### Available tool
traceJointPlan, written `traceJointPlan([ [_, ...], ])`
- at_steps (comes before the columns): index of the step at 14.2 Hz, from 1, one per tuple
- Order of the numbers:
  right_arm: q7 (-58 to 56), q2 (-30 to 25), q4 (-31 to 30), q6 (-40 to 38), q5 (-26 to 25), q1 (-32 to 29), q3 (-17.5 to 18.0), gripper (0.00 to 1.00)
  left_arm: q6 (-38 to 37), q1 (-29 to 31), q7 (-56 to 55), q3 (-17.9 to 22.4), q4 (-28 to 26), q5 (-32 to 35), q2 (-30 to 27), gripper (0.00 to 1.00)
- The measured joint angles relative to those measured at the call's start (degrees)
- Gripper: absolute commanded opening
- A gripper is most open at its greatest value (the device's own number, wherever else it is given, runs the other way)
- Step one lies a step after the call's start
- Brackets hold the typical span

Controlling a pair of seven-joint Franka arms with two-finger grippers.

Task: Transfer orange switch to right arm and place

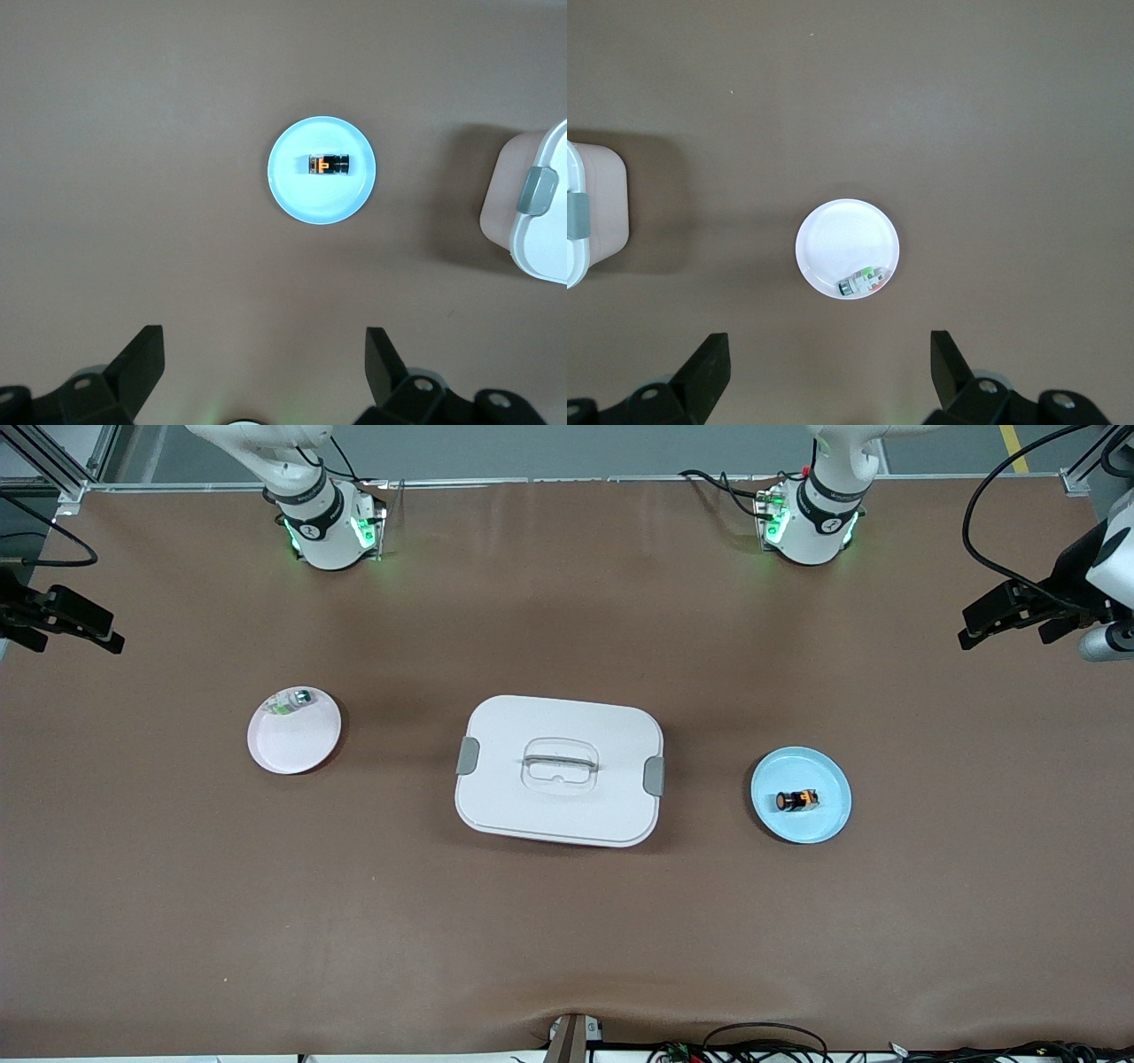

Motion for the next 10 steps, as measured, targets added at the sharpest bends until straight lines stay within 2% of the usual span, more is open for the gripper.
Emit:
traceJointPlan([
  [8,0.00,0.00,0.00,0.02,0.00,0.00,0.00,1.00,0.93,0.07,0.03,0.02,1.36,0.00,4.06,1.00],
  [10,0.00,0.00,0.00,0.02,0.00,0.00,0.00,1.00,1.12,0.16,0.05,0.06,1.57,1.70,5.75,1.00],
])
